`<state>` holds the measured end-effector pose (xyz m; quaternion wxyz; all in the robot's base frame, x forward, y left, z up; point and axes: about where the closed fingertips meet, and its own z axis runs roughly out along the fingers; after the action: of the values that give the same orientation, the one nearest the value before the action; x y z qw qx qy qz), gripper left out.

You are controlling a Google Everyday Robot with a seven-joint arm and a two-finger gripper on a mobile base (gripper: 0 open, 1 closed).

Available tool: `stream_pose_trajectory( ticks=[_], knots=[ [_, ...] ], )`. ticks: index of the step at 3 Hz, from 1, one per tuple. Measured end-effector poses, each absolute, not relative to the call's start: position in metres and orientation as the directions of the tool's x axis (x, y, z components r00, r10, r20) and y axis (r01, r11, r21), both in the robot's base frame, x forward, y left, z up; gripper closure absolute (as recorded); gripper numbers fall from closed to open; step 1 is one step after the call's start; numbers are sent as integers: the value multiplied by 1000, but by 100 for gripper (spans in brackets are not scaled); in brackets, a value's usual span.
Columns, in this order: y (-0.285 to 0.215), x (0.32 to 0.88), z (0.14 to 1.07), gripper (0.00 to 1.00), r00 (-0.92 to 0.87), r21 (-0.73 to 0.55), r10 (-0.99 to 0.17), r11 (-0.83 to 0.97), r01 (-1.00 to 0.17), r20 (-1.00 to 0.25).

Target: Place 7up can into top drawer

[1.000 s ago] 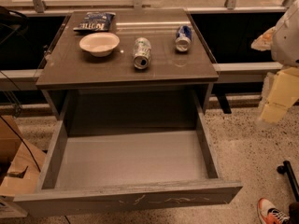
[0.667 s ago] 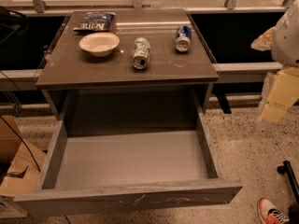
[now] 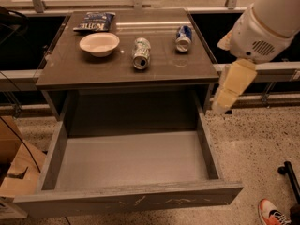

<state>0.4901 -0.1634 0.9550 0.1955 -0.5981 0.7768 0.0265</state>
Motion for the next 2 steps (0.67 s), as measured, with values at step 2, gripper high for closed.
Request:
stream_pose_trajectory(
  ticks=[2],
  knots=[
    [-106,568,942,0,-193,-146,-854,296,-944,-483]
  ],
)
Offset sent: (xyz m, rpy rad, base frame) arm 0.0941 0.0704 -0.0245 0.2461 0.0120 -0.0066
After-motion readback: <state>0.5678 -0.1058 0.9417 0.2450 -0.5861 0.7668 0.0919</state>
